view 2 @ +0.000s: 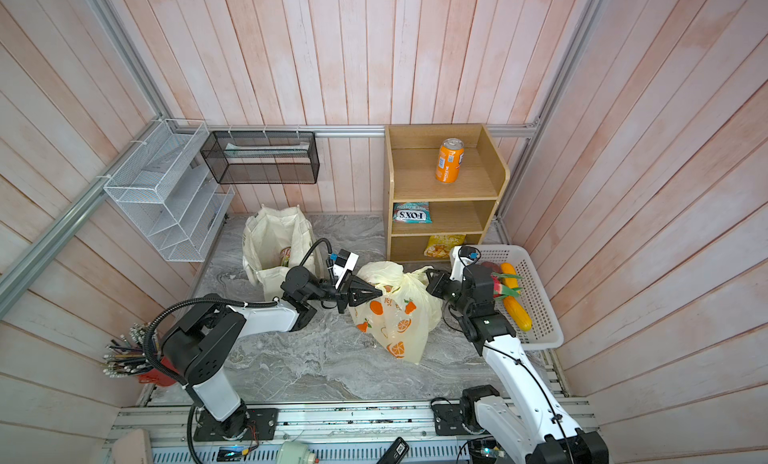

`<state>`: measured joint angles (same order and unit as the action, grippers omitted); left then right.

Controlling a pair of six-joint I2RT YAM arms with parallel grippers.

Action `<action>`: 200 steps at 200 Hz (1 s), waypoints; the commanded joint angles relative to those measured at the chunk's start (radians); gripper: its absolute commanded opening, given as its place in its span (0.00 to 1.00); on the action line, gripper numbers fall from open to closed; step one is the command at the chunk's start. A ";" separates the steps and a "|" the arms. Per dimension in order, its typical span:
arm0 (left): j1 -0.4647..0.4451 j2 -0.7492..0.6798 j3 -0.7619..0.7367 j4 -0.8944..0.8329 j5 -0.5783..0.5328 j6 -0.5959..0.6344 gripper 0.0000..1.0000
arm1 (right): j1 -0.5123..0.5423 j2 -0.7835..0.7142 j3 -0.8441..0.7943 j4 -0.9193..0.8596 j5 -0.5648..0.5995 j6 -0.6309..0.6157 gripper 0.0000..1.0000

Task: Place the mixed food into the grocery bags and tie them

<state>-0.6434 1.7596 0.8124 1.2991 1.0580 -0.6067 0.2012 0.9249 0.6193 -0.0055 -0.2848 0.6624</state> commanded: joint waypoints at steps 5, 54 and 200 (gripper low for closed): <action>0.019 -0.019 -0.052 0.103 -0.077 -0.014 0.00 | -0.021 0.011 -0.033 0.011 0.059 0.017 0.00; 0.121 -0.049 -0.154 0.290 -0.271 -0.138 0.00 | -0.090 -0.002 -0.074 -0.023 0.098 0.019 0.00; 0.179 -0.054 -0.127 0.052 -0.480 -0.127 0.00 | -0.276 -0.209 -0.209 -0.171 0.244 0.173 0.00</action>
<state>-0.4820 1.7462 0.6872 1.3731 0.7010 -0.7578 -0.0082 0.7326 0.4530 -0.0902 -0.2008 0.7761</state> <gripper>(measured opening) 0.047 0.047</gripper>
